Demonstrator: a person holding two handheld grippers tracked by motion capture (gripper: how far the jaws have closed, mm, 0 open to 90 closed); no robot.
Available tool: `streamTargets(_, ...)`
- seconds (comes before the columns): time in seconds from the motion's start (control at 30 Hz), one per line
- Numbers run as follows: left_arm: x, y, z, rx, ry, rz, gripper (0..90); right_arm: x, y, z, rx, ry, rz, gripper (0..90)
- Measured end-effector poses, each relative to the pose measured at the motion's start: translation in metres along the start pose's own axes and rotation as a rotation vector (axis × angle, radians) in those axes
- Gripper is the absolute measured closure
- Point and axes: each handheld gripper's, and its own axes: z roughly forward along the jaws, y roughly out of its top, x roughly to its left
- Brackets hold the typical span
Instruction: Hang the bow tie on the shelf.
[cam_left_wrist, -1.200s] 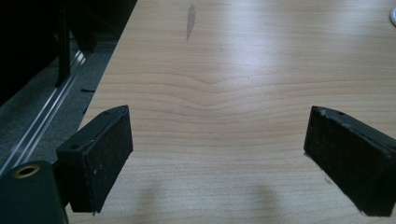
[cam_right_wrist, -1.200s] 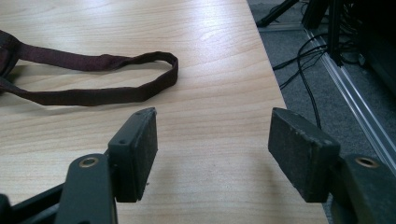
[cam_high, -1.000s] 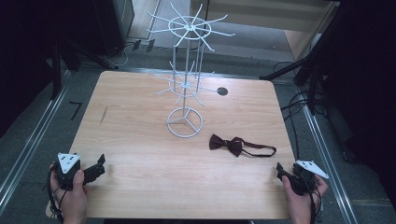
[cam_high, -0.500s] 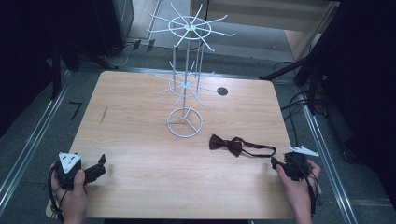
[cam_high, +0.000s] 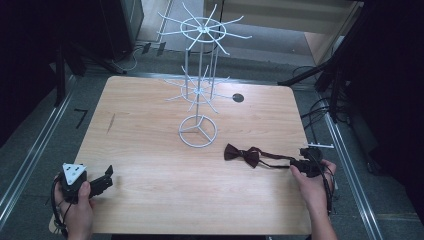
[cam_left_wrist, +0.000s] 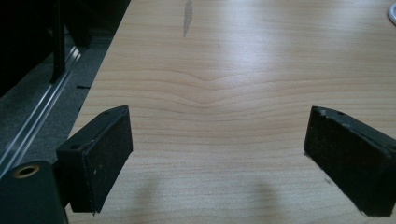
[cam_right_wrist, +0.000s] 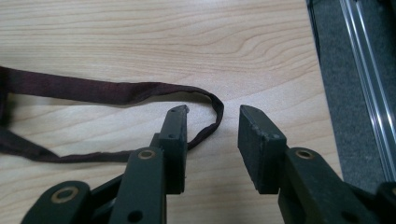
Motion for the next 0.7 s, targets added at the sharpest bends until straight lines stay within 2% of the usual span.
streamTargets(0.13, 0.000, 0.000, 0.000, 0.000, 0.002, -0.002, 8.6, 0.002, 0.005, 0.006, 0.035, -0.022, -0.001, 65.6)
streamTargets(0.3, -0.001, 0.000, 0.000, 0.005, 0.002, 0.002, 8.7, 0.000, 0.007, 0.011, 0.072, -0.023, 0.018, 72.6)
streamTargets(0.4, 0.000, 0.000, 0.000, 0.007, 0.001, -0.001, 8.6, -0.002, 0.007, 0.012, 0.078, -0.008, 0.021, 79.0)
streamTargets(0.47, 0.000, 0.000, 0.000, 0.007, 0.001, -0.002, 8.6, -0.003, 0.005, 0.012, 0.072, 0.002, 0.012, 88.9)
streamTargets(0.5, 0.000, 0.000, 0.000, 0.009, 0.001, 0.000, 8.6, -0.003, 0.005, 0.012, 0.072, 0.002, 0.012, 88.9)
streamTargets(0.63, 0.000, 0.000, 0.000, 0.007, 0.002, -0.002, 8.7, 0.001, 0.003, 0.007, -0.019, 0.057, 0.007, 90.0)
streamTargets(0.67, 0.000, 0.000, 0.000, 0.009, 0.000, -0.003, 8.7, 0.004, 0.003, 0.001, -0.076, 0.077, 0.002, 90.0)
streamTargets(0.7, 0.000, 0.000, 0.000, 0.009, 0.000, -0.003, 8.7, 0.005, 0.003, -0.002, -0.103, 0.084, -0.004, 90.0)
